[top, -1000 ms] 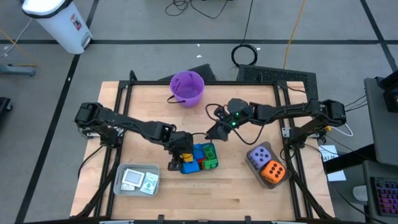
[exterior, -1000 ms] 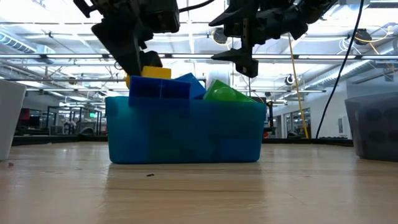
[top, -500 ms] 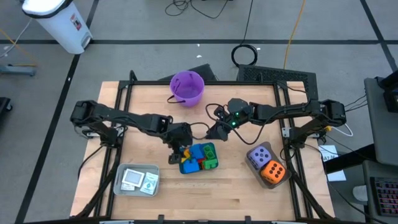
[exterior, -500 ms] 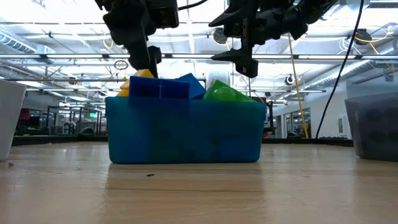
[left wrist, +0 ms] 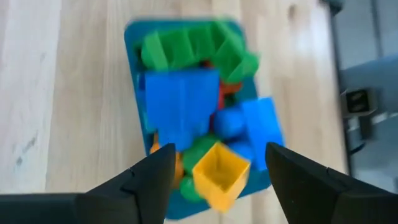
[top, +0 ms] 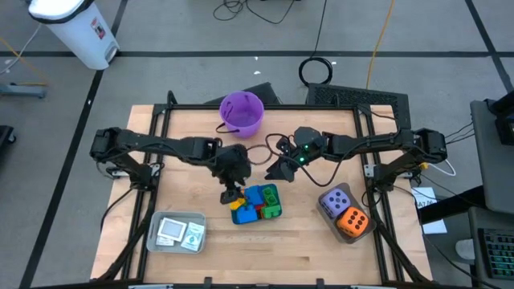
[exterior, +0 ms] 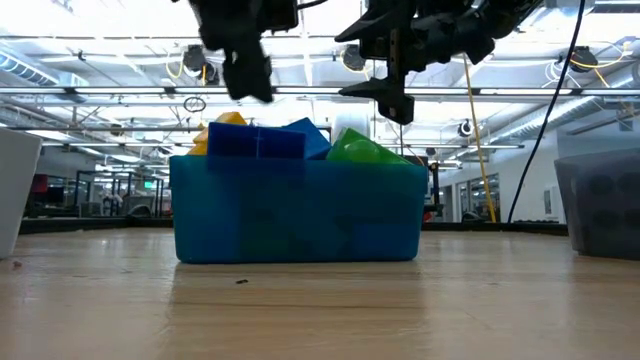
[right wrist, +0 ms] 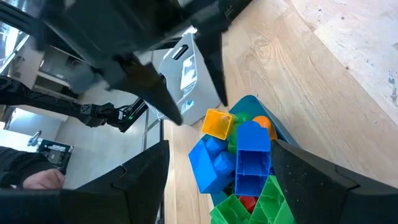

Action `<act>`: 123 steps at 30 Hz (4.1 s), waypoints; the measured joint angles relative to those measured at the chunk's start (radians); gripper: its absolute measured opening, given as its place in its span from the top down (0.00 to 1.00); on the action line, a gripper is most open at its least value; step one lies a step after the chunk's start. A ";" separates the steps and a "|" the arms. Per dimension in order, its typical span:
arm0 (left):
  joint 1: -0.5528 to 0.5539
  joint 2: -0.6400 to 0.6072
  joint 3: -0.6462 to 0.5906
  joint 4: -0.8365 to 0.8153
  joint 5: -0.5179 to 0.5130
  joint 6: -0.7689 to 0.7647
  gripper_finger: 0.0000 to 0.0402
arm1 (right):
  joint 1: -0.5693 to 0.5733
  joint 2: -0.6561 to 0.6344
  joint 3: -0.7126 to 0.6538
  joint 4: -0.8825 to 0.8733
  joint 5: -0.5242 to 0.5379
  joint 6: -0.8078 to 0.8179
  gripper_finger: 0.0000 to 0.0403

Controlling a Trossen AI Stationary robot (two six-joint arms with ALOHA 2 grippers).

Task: Pick & Place Toys
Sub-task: Return to Home Position

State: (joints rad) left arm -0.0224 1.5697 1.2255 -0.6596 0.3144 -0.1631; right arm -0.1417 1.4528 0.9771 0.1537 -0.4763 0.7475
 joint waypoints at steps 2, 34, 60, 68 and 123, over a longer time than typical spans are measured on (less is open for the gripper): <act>0.019 0.000 0.038 -0.013 0.034 -0.001 0.38 | 0.000 0.000 0.000 0.007 0.000 0.000 0.33; 0.330 -0.672 0.228 -0.074 -0.101 0.093 0.77 | -0.218 -0.724 -0.066 -0.137 0.351 -0.482 0.85; 0.329 -1.335 -0.751 0.582 -0.264 -0.102 0.77 | -0.217 -1.081 -0.480 -0.025 0.424 -0.451 1.00; 0.330 -1.442 -0.915 0.701 -0.367 -0.090 0.77 | -0.217 -1.079 -0.775 0.406 0.519 -0.440 1.00; 0.330 -1.478 -1.184 0.806 -0.360 -0.023 0.77 | -0.217 -1.079 -0.927 0.368 0.528 -0.449 0.99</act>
State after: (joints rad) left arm 0.3073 0.0921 0.0418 0.1462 -0.0456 -0.1864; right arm -0.3584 0.3740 0.0502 0.5220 0.0517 0.2981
